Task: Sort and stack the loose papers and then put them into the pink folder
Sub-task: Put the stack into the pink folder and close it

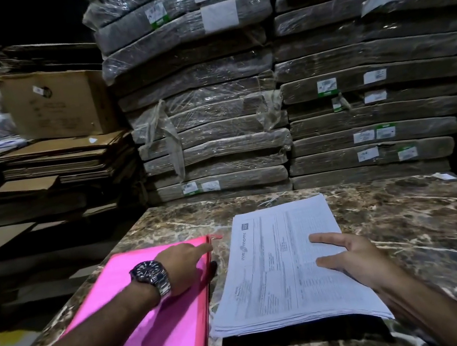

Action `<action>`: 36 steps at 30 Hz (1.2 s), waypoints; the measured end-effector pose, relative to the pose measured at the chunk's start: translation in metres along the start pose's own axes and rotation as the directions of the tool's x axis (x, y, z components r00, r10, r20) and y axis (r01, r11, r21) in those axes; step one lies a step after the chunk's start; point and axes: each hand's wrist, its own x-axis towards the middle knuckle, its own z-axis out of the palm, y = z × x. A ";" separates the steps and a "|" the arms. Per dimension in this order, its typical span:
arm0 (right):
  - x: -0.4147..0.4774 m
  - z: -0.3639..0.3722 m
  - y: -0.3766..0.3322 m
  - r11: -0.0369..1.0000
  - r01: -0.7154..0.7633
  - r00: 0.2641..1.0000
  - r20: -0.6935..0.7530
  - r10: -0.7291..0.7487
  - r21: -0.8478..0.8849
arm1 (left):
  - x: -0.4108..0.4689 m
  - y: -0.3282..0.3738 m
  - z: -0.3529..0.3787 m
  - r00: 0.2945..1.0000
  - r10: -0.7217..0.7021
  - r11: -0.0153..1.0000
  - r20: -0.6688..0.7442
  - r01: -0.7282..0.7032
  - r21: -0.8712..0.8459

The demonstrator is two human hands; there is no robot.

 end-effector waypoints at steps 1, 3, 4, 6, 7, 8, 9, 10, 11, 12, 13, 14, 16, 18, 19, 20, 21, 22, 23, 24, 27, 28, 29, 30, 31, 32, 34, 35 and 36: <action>0.000 0.000 0.000 1.000 -0.001 1.000 -0.006 0.001 -0.001 | 0.003 0.000 -0.001 1.000 0.021 0.999 0.001 -0.021 0.036; -0.001 -0.001 0.000 1.000 -0.002 1.000 -0.008 0.002 0.006 | 0.008 0.000 -0.003 0.998 0.069 0.989 -0.005 -0.068 0.128; -0.001 -0.002 0.000 1.000 -0.003 1.000 -0.004 0.003 0.012 | 0.010 0.001 -0.004 0.996 0.092 0.982 -0.001 -0.090 0.163; -0.002 -0.003 0.000 1.000 -0.003 1.000 0.001 0.003 0.029 | 0.012 0.005 -0.008 0.993 0.120 0.974 0.011 -0.120 0.194; -0.003 -0.004 0.000 0.999 -0.002 1.000 0.002 0.002 0.035 | 0.012 0.006 -0.010 0.992 0.126 0.971 0.013 -0.126 0.203; -0.003 -0.004 0.000 0.999 -0.001 1.000 0.001 0.001 0.035 | 0.012 0.008 -0.012 0.992 0.128 0.969 0.012 -0.127 0.212; -0.004 -0.005 -0.001 1.000 0.001 1.000 0.002 -0.001 0.031 | 0.012 0.009 -0.013 0.992 0.122 0.968 0.008 -0.121 0.222; -0.004 -0.005 -0.002 1.000 0.002 1.000 0.003 -0.002 0.030 | 0.012 0.011 -0.015 0.994 0.110 0.968 -0.001 -0.107 0.226; -0.004 -0.005 -0.002 1.000 0.003 1.000 0.004 -0.003 0.029 | 0.011 0.012 -0.016 0.996 0.092 0.970 -0.017 -0.086 0.226; -0.004 -0.005 -0.003 1.000 0.005 1.000 0.004 -0.005 0.030 | 0.009 0.014 -0.018 0.997 0.072 0.972 -0.035 -0.062 0.228; -0.004 -0.006 -0.003 1.000 0.008 1.000 0.006 -0.008 0.030 | 0.006 0.016 -0.019 0.998 0.047 0.972 -0.046 -0.035 0.234; -0.004 -0.006 -0.003 0.999 0.009 1.000 0.008 -0.009 0.032 | 0.003 0.019 -0.021 0.999 0.018 0.970 -0.040 -0.008 0.243; -0.005 -0.006 -0.004 0.999 0.015 1.000 0.014 -0.016 0.030 | -0.003 0.024 -0.024 0.998 -0.055 0.966 0.027 0.046 0.254; -0.005 -0.007 -0.003 1.000 0.015 1.000 0.014 -0.016 0.027 | -0.005 0.028 -0.025 0.987 -0.120 0.963 0.110 0.089 0.256; -0.004 -0.008 -0.003 0.999 0.014 1.000 0.015 -0.015 0.031 | -0.004 0.028 -0.024 0.982 -0.143 0.960 0.126 0.106 0.258; -0.004 -0.008 -0.003 0.999 0.017 1.000 0.016 -0.017 0.037 | -0.002 0.027 -0.023 0.979 -0.159 0.958 0.129 0.122 0.258; -0.004 -0.009 -0.004 0.999 0.021 1.000 0.019 -0.022 0.040 | -0.001 0.026 -0.022 0.980 -0.162 0.959 0.116 0.128 0.254; -0.003 -0.011 -0.004 0.999 0.026 1.000 0.017 -0.026 0.038 | 0.002 0.025 -0.020 0.983 -0.157 0.961 0.096 0.130 0.244; -0.002 -0.013 -0.005 0.999 0.032 0.999 0.016 -0.032 0.036 | 0.004 0.024 -0.018 0.985 -0.152 0.965 0.077 0.131 0.229; 0.000 -0.015 -0.006 0.999 0.037 0.999 0.017 -0.038 0.032 | 0.007 0.024 -0.018 0.987 -0.148 0.969 0.061 0.132 0.209; 0.005 -0.028 -0.009 0.999 0.031 0.999 0.035 -0.031 -0.006 | 0.018 0.034 -0.023 0.993 -0.121 0.982 0.001 0.120 0.146; 0.006 -0.032 -0.010 1.000 0.027 0.999 0.044 -0.026 -0.014 | 0.022 0.039 -0.025 0.994 -0.109 0.986 -0.018 0.110 0.126; 0.006 -0.038 -0.012 0.999 0.025 0.999 0.049 -0.024 -0.022 | 0.026 0.045 -0.028 0.995 -0.097 0.990 -0.031 0.100 0.101; 0.006 -0.043 -0.013 0.999 0.023 0.999 0.049 -0.022 -0.032 | 0.031 0.050 -0.030 0.996 -0.085 0.994 -0.039 0.088 0.072; 0.006 -0.048 -0.014 0.999 0.020 0.999 0.051 -0.019 -0.036 | 0.036 0.056 -0.033 0.997 -0.069 0.997 -0.046 0.071 0.042; 0.007 -0.053 -0.014 0.999 0.016 0.999 0.050 -0.014 -0.043 | 0.041 0.061 -0.034 0.998 -0.050 0.999 -0.047 0.051 0.017; 0.008 -0.061 -0.012 0.998 0.011 0.998 0.061 -0.007 -0.069 | 0.051 0.072 -0.038 0.998 -0.027 0.999 -0.048 0.025 -0.036; 0.009 -0.064 -0.011 0.996 0.011 0.998 0.060 -0.006 -0.085 | 0.056 0.077 -0.040 0.998 -0.026 0.998 -0.056 0.022 -0.066; 0.010 -0.067 -0.010 0.995 0.010 0.998 0.057 -0.005 -0.097 | 0.060 0.082 -0.041 0.998 -0.031 0.996 -0.059 0.025 -0.090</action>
